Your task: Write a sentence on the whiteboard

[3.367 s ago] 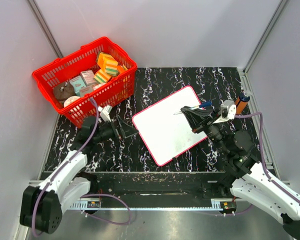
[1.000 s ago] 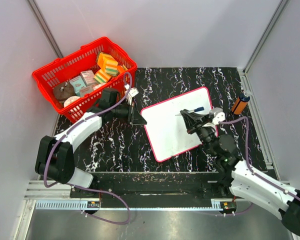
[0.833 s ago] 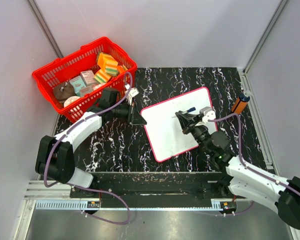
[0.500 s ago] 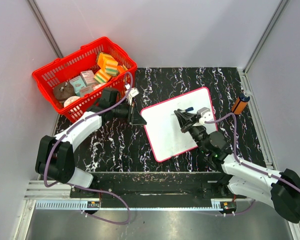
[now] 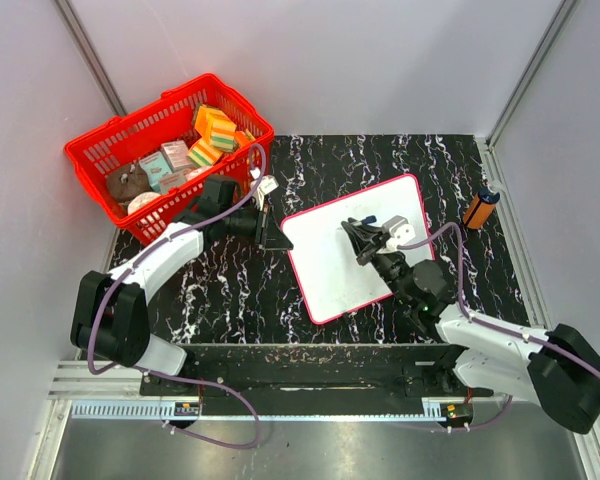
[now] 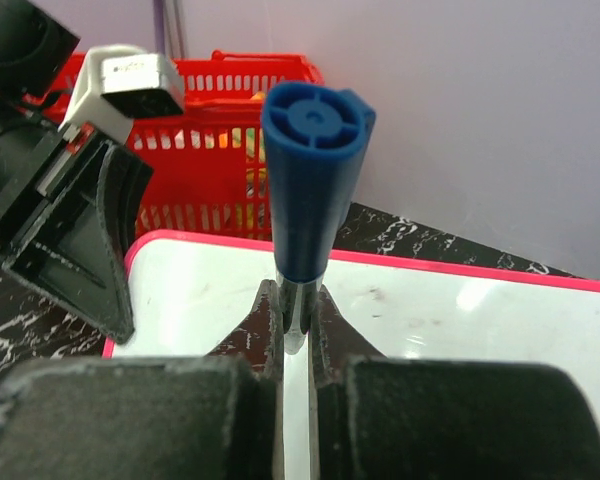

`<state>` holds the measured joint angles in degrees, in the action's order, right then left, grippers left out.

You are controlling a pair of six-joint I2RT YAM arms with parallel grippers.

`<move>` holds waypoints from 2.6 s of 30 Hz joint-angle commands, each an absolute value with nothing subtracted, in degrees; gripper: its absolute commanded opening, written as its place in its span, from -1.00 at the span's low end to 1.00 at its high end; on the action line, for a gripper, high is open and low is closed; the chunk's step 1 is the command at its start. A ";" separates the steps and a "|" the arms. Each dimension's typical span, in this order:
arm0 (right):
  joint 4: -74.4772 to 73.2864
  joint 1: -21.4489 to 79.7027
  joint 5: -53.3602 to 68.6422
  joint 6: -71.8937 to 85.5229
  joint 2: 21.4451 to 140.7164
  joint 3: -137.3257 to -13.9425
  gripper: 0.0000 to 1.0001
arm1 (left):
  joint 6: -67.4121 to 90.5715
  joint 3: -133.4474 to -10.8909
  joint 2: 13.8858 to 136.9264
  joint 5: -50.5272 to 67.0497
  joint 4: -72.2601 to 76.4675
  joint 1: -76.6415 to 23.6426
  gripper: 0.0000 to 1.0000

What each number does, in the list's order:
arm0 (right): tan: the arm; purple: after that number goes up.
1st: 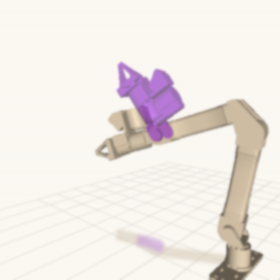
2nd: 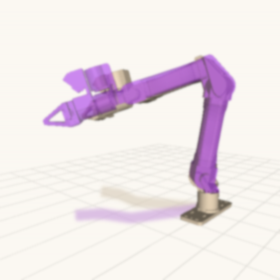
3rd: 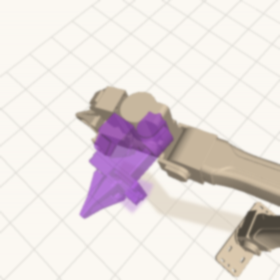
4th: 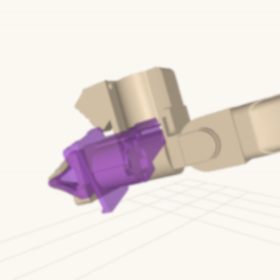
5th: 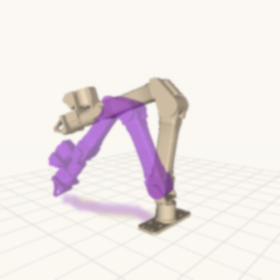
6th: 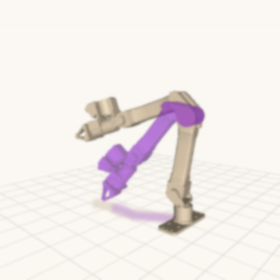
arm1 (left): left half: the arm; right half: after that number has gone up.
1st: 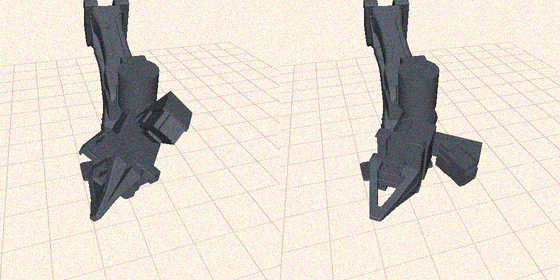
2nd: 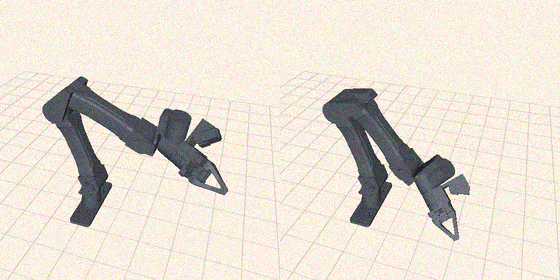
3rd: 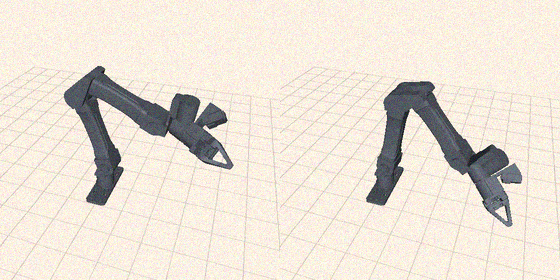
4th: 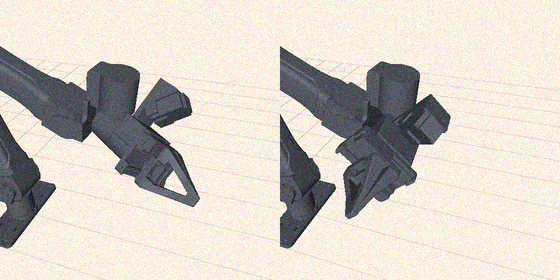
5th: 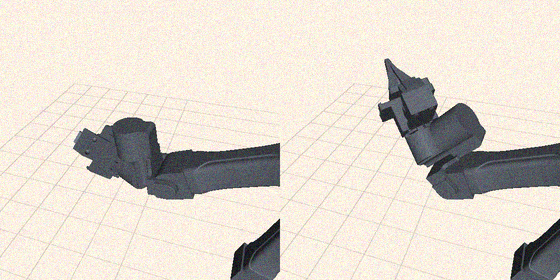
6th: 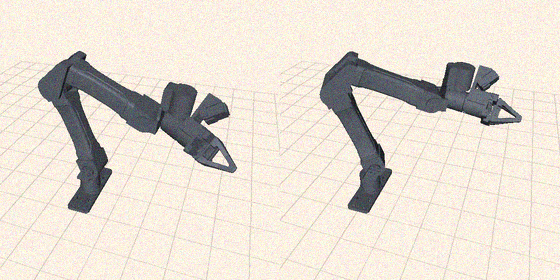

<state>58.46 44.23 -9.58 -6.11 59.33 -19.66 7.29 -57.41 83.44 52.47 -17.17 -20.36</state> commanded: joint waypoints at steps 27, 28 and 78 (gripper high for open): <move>62.40 44.82 6.24 2.02 71.72 -30.85 -1.00 | -5.36 -55.90 86.31 48.87 -27.16 -22.24 -1.00; 62.58 44.82 5.98 2.37 71.98 -30.85 -1.00 | -5.36 -55.90 86.31 48.95 -27.07 -22.24 -1.00; 63.37 46.23 -6.77 0.26 72.43 -27.25 -1.00 | -5.89 -55.81 86.13 49.22 -27.16 -22.24 -1.00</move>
